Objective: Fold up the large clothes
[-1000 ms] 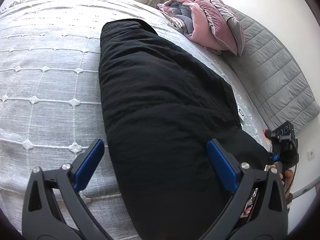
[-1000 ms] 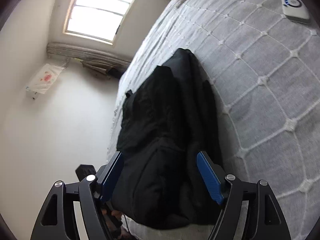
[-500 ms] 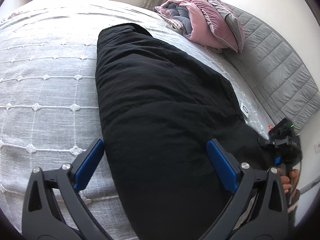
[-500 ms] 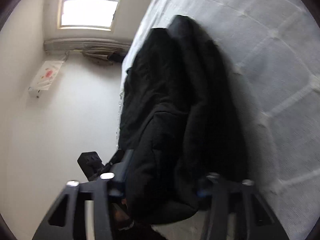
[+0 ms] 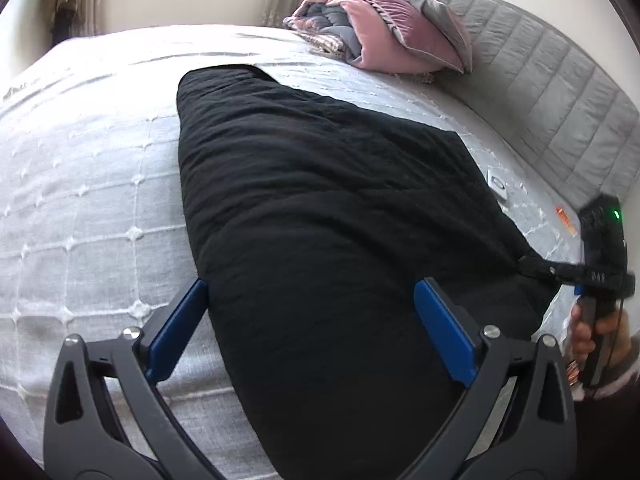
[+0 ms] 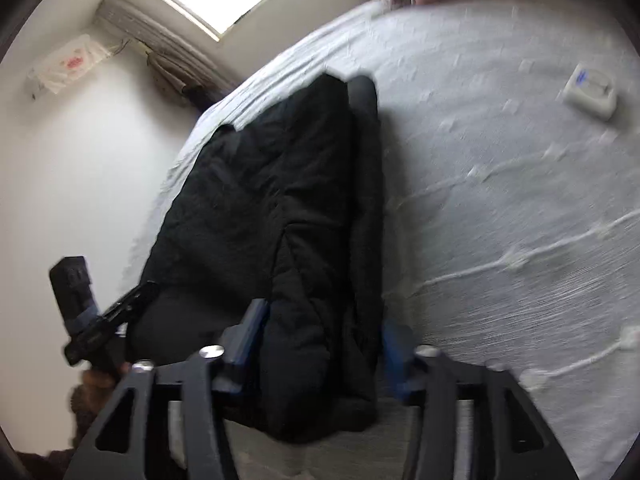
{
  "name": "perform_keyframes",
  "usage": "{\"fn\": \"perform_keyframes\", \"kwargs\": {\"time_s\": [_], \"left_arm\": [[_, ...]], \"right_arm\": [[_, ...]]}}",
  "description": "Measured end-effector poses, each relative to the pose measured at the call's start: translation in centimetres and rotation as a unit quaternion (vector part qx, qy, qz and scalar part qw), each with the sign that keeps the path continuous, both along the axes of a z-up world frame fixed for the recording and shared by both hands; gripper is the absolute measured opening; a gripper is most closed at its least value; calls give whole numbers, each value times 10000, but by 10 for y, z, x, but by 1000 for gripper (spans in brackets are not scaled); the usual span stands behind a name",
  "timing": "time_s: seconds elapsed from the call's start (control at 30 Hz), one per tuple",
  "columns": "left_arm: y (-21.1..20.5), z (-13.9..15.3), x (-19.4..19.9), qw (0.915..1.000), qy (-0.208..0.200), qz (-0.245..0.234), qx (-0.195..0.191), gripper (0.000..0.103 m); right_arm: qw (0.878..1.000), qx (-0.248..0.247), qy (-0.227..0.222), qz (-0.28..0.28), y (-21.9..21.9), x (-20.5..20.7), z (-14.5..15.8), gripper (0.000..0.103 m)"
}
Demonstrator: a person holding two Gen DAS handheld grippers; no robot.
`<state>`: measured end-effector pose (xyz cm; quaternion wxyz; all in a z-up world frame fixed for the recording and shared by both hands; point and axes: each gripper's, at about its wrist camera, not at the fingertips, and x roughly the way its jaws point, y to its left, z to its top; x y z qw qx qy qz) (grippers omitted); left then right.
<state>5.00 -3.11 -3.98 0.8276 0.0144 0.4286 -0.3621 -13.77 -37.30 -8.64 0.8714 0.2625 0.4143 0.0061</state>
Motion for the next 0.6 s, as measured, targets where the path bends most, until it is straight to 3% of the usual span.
{"fn": "perform_keyframes", "kwargs": {"time_s": [0.03, 0.2, 0.33, 0.6], "left_arm": [[3, -1, 3, 9999, 140, 54, -64, 102], [10, -5, 11, 9960, 759, 329, -326, 102], [4, -2, 8, 9971, 681, 277, -186, 102], [1, 10, 10, 9986, 517, 76, 120, 102]], "right_arm": [[9999, -104, 25, -12, 2, -3, 0, 76], [9997, -143, -189, -71, 0, -8, 12, 77], [9982, -173, -567, -134, -3, -6, 25, 84], [9983, 307, -446, -199, -7, 33, 12, 86]]}}
